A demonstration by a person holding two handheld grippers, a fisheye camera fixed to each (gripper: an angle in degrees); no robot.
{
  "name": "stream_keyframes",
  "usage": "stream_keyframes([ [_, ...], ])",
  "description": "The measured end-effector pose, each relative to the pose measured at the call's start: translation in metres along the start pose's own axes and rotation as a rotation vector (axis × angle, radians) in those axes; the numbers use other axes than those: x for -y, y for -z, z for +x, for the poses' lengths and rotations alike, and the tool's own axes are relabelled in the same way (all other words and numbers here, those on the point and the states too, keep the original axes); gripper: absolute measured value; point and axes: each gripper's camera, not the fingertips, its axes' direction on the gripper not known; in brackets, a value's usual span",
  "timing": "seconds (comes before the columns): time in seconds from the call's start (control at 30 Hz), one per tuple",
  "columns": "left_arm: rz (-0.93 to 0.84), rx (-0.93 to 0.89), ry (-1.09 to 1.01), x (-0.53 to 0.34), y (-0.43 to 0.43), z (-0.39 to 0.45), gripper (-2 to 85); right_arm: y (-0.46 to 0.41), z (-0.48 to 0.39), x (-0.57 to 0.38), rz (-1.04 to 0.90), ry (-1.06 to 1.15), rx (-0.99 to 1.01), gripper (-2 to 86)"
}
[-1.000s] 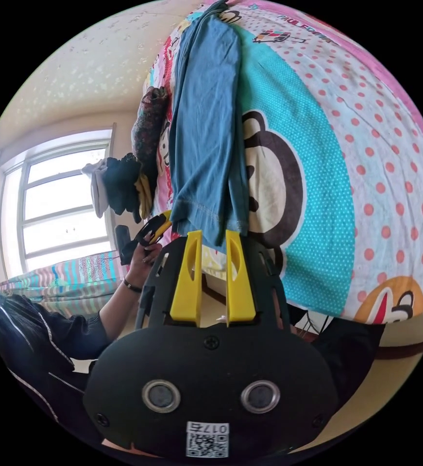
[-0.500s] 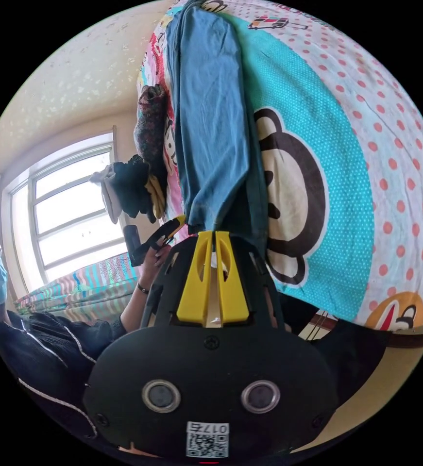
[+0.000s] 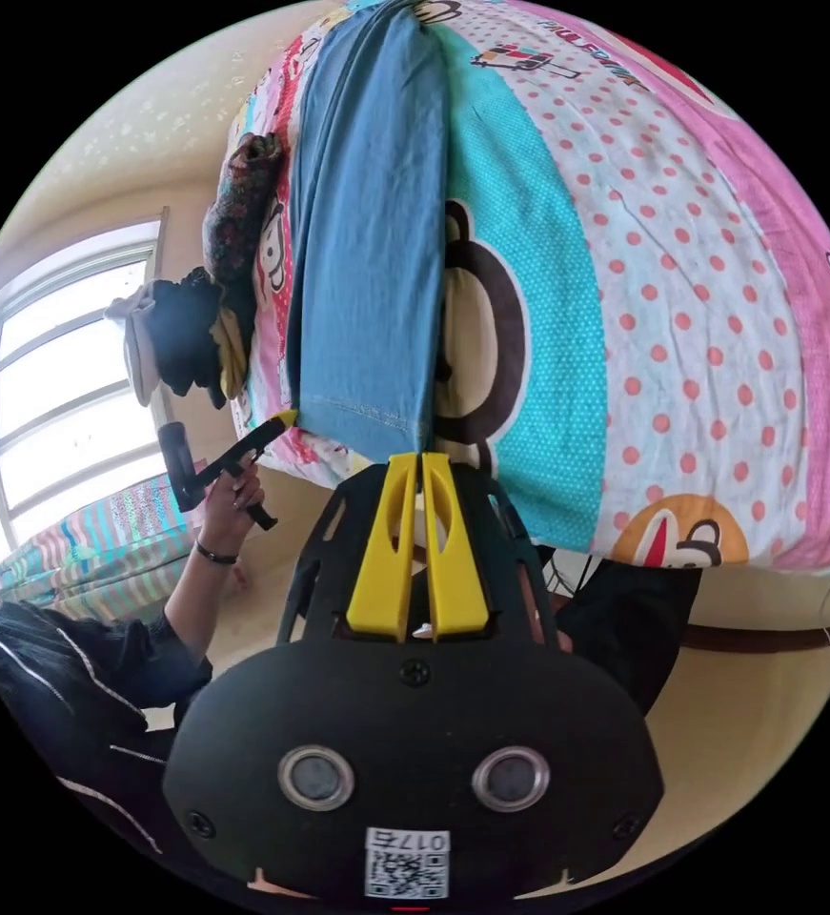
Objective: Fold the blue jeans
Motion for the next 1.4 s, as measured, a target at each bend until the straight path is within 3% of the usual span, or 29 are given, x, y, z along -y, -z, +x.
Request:
stream_keyframes([
  [0.23, 0.082, -0.127, 0.009, -0.016, 0.013, -0.018, 2.0, 0.013, -0.008, -0.01, 0.015, 0.07, 0.135, 7.2],
  [0.37, 0.11, -0.204, 0.021, -0.026, 0.04, -0.039, 5.1, 0.045, -0.004, -0.019, 0.118, 0.027, 0.214, 8.0],
  [0.47, 0.177, -0.226, 0.015, -0.027, 0.059, -0.051, 7.4, 0.052, 0.003, -0.012, 0.135, 0.018, 0.189, 10.2],
  [0.6, 0.095, -0.244, 0.008, -0.006, 0.033, -0.063, 9.7, 0.035, 0.016, 0.001, 0.096, -0.017, 0.26, 12.4],
  [0.73, 0.027, -0.357, 0.048, 0.011, 0.0, -0.072, 10.1, 0.017, 0.009, 0.009, 0.071, -0.021, 0.291, 11.5],
  [0.9, 0.038, -0.318, 0.071, 0.011, -0.015, -0.08, 6.7, 0.004, 0.001, 0.019, 0.08, -0.056, 0.319, 8.3],
  [1.03, 0.005, -0.488, 0.165, 0.007, -0.023, -0.104, 4.6, -0.001, -0.016, 0.027, 0.047, -0.062, 0.293, 4.6],
  [1.27, -0.032, -0.466, 0.103, 0.013, 0.008, -0.082, 3.3, 0.062, -0.055, 0.036, 0.008, -0.004, 0.379, 3.3],
  [1.4, -0.02, -0.435, -0.009, -0.006, 0.04, -0.042, 2.9, 0.104, -0.083, 0.03, -0.057, 0.052, 0.295, 3.2],
])
